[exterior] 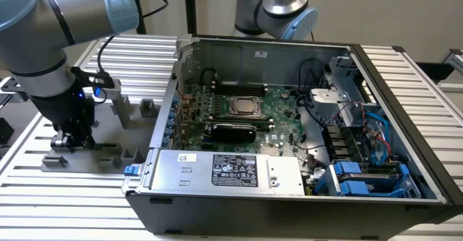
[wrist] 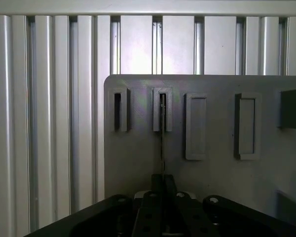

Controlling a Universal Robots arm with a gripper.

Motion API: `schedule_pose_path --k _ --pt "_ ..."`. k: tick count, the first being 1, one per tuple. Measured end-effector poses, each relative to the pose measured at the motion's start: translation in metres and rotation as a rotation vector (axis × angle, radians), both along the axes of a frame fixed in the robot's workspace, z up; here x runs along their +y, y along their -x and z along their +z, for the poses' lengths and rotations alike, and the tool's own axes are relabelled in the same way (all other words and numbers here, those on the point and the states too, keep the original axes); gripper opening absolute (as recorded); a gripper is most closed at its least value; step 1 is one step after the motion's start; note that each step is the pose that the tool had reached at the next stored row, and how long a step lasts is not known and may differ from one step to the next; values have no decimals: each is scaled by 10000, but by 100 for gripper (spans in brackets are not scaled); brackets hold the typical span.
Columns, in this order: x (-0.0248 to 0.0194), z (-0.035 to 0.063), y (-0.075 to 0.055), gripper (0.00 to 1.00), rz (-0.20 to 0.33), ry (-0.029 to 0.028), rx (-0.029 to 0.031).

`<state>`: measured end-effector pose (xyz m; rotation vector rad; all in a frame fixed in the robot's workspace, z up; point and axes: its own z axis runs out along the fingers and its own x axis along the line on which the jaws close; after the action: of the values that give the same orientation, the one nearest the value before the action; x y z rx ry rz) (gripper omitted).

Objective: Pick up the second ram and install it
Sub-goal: 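Pick up the second ram and move it above second insertion slot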

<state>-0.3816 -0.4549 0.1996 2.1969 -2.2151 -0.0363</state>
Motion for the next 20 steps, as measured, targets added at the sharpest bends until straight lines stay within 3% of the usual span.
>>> schedule_pose_path --k 11,20 --pt "0 171 0 0 0 0 0" --pt "0 444 -1 0 0 0 0"
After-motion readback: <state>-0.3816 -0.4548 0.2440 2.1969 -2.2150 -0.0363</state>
